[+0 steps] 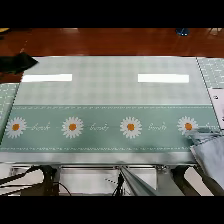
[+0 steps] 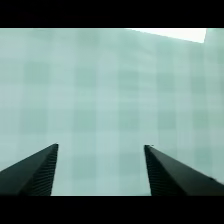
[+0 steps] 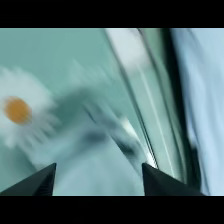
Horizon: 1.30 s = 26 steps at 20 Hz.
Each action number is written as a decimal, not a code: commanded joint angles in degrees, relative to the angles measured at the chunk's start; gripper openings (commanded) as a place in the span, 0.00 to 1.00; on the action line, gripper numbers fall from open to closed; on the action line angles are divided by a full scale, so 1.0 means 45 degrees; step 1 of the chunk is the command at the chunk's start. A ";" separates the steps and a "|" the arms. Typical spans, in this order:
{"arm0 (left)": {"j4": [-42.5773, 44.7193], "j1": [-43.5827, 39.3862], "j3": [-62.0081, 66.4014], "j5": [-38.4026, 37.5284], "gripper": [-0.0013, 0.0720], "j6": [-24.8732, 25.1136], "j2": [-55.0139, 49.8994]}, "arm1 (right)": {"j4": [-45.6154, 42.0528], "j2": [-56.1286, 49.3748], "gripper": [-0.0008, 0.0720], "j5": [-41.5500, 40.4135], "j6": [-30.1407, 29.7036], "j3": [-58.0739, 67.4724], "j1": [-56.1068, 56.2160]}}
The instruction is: Fold the shirts.
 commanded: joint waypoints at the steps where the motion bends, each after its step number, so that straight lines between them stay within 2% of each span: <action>1: 0.4546 -0.2963 0.0850 -0.3356 1.00 -0.1744 0.0034 | 0.0670 -0.1078 0.86 -0.2686 0.1316 0.1137 0.5017; 3: 0.6339 -0.4556 0.1107 -0.3653 1.00 -0.2943 0.0117 | 0.0884 -0.1627 0.86 -0.3259 0.2691 0.1137 0.6450; 5: 0.7048 -0.5848 0.1107 -0.3667 1.00 -0.3269 0.0117 | 0.2268 -0.2361 0.86 -0.2963 0.3614 0.1137 0.7087; 6: 0.7582 -0.6426 0.1107 -0.3745 1.00 -0.3541 0.0121 | 0.3395 -0.2730 0.86 -0.2701 0.3701 0.1137 0.7247; 7: 0.8174 -0.6989 0.1107 -0.3813 1.00 -0.4265 0.0126 | 0.4235 -0.2997 0.86 -0.2487 0.3701 0.1137 0.7368; 9: 0.8660 -0.7601 0.1107 -0.3876 1.00 -0.5765 0.0131 | 0.4702 -0.3240 0.85 -0.2390 0.3677 0.1137 0.7650; 21: 0.8621 -0.7883 0.1107 -0.3866 1.00 -0.5838 0.0078 | 0.4571 -0.3186 0.84 -0.2011 0.3541 0.1137 0.7737; 26: 0.8621 -0.7883 0.1107 -0.3866 1.00 -0.5838 -0.0112 | 0.2327 -0.3186 0.83 -0.1899 0.3560 0.1137 0.7737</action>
